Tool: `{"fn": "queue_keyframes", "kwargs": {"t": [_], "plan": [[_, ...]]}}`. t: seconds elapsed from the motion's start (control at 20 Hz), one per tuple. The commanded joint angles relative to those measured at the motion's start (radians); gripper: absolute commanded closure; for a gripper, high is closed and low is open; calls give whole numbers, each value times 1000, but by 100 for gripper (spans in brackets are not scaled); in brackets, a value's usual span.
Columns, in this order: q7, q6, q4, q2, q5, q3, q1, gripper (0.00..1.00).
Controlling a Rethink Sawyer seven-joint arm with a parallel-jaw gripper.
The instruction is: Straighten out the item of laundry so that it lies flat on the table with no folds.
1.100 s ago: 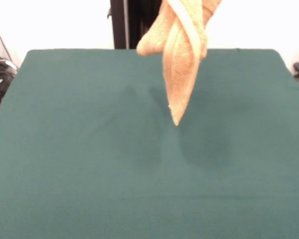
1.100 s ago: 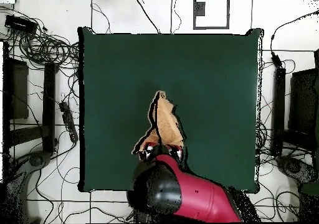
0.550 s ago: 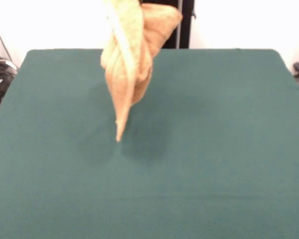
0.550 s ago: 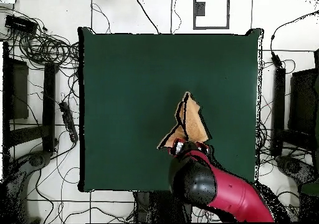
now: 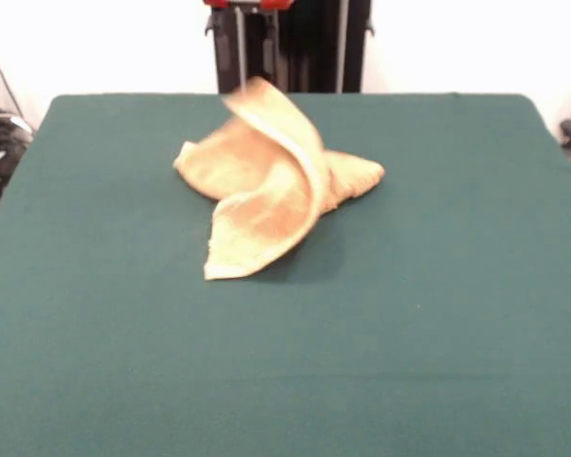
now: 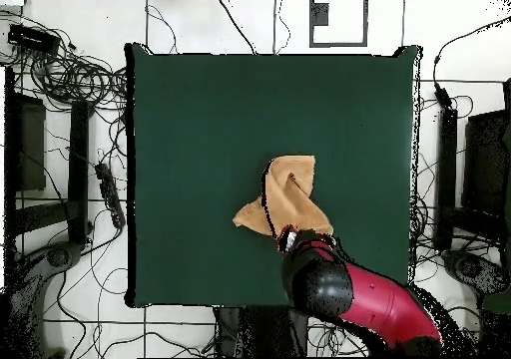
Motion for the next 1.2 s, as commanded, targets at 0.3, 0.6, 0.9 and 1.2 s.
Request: {"fn": "queue_keyframes", "kwargs": {"t": [0.3,0.6,0.9,1.2], "plan": [[87,-40,-42,31,-51,105,54,0],[105,-7,-47,19,-39,95,79,0],[130,-11,-86,53,-26,67,132,0],[125,-64,-151,147,-33,68,153,0]]}}
